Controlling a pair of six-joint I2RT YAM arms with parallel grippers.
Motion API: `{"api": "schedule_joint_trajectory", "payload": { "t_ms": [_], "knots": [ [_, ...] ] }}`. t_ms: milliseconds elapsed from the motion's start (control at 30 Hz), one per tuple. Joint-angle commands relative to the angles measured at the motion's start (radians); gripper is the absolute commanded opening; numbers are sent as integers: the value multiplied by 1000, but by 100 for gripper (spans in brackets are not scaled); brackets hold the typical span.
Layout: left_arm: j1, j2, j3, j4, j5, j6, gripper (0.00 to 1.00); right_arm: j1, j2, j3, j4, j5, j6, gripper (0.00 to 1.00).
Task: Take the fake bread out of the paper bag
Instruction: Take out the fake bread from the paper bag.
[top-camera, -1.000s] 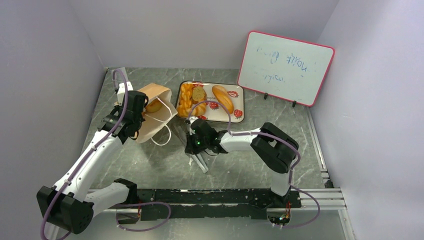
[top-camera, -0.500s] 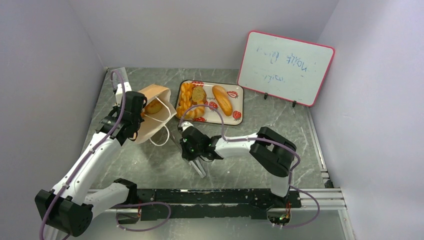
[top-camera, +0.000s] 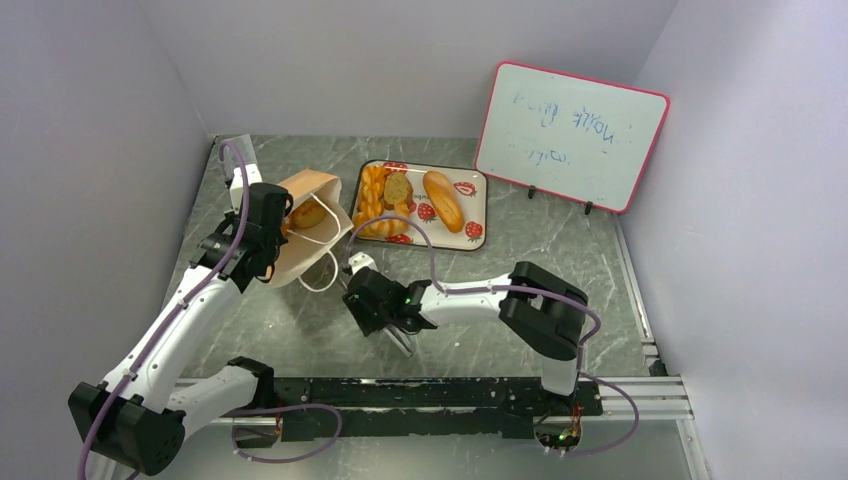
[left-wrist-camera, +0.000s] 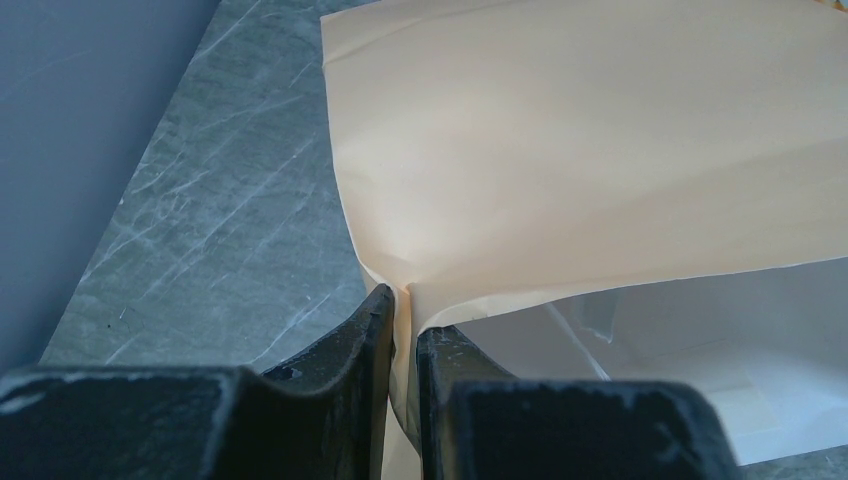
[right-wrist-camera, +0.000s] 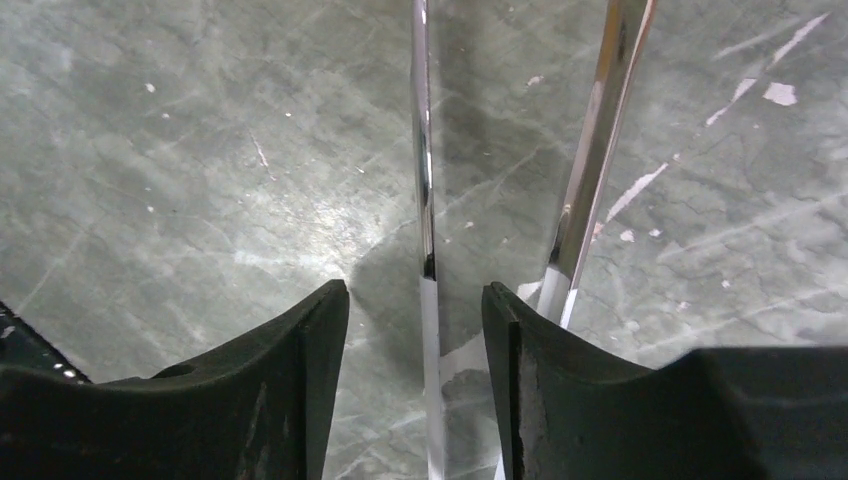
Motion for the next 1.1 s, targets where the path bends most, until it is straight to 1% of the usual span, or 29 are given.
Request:
{"api": "schedule_joint_trajectory", "payload": {
  "t_ms": [0, 133, 200, 333, 400, 467, 600, 667, 900, 1067],
  "knots": [
    [8, -19, 20, 11, -9, -1, 7, 31, -37, 15, -116, 147, -33, 53],
    [7, -16, 20, 11, -9, 2, 7, 85, -133, 0, -109, 288, -69, 54],
    [7, -12, 19, 11, -9, 4, 7, 91, -171, -21, -80, 344, -78, 57],
    [7, 5, 22, 18, -11, 17, 7, 91, -191, -58, -45, 400, -94, 62],
    [8, 12, 25, 22, -13, 24, 7, 90, -183, -60, -41, 402, -96, 64],
    [7, 17, 27, 26, -10, 29, 7, 90, -176, -104, -23, 387, -94, 65],
    [7, 25, 27, 29, -4, 34, 7, 90, -176, -176, 47, 365, -79, 76],
    [8, 29, 27, 29, -2, 35, 7, 91, -178, -209, 90, 348, -80, 78],
    [8, 38, 40, 21, -4, 48, 7, 90, -138, -257, 197, 306, -104, 79],
    [8, 41, 46, 8, -2, 48, 7, 86, -88, -302, 319, 300, -117, 77]
  ]
}}
